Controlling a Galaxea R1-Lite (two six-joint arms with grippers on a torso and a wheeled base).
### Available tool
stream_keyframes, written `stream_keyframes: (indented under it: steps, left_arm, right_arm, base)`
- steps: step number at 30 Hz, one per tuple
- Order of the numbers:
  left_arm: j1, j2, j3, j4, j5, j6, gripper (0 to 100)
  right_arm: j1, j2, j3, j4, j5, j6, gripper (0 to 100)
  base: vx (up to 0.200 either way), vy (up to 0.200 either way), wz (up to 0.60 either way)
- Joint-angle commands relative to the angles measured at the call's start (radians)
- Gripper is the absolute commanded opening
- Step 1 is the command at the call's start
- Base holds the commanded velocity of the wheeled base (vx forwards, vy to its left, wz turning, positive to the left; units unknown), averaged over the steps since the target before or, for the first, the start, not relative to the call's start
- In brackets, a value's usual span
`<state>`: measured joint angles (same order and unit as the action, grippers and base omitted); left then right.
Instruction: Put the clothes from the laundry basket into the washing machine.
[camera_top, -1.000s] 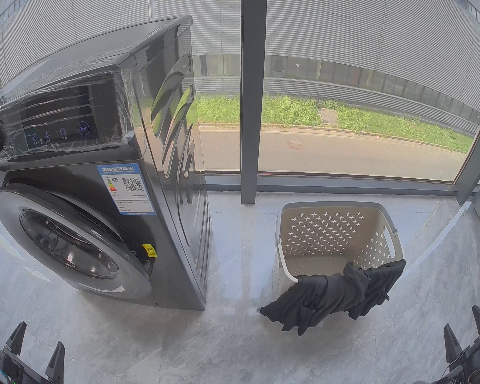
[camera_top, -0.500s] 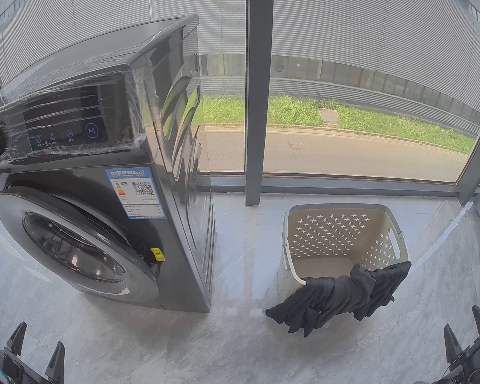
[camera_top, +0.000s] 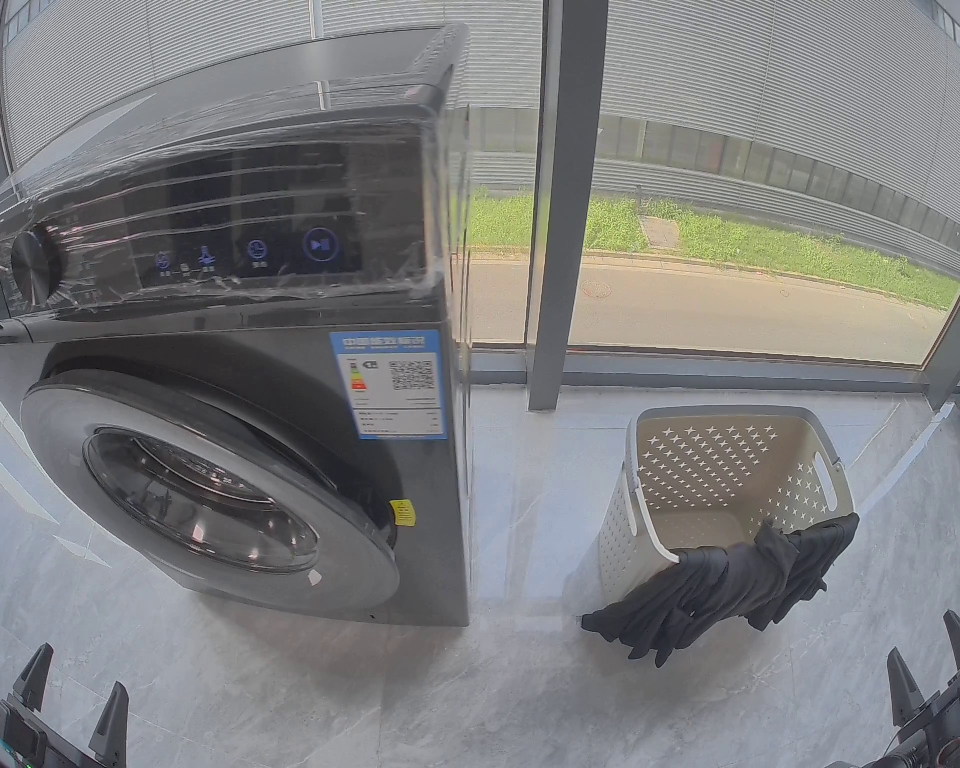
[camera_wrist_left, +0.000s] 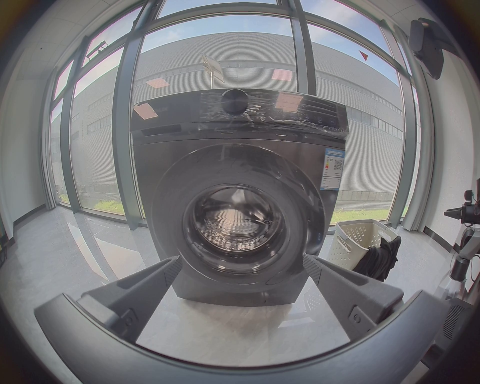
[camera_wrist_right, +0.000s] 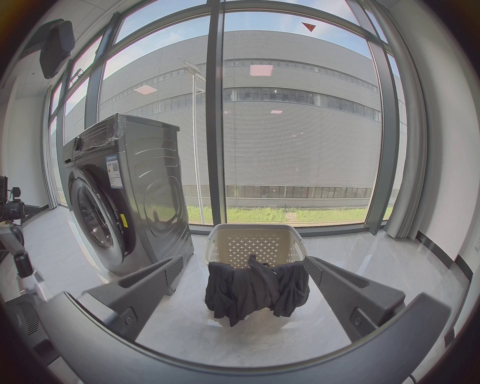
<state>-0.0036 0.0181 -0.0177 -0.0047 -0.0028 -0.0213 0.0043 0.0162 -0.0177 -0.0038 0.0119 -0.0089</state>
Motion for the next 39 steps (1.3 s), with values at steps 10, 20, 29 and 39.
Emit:
stream_keyframes:
  steps: [10,20,29,39]
  left_arm:
    - [0.001,-0.018,0.016,0.000,0.004,0.004,100]
    - [0.001,-0.018,0.016,0.000,0.003,0.006,100]
    - [0.001,-0.018,0.016,0.000,0.004,0.004,100]
    - [0.001,-0.018,0.016,0.000,0.009,0.004,100]
  right_arm:
    - [0.000,-0.016,0.018,-0.001,0.000,0.000,100]
    - [0.000,-0.016,0.018,-0.001,0.000,0.000,100]
    - [0.000,-0.016,0.018,-0.001,0.000,0.000,100]
    - [0.000,-0.016,0.018,-0.001,0.000,0.000,100]
  base:
    - [0.000,0.100,0.00]
    - [0.000,0.080,0.00]
    - [0.000,0.200,0.00]
    - [0.000,0.120,0.00]
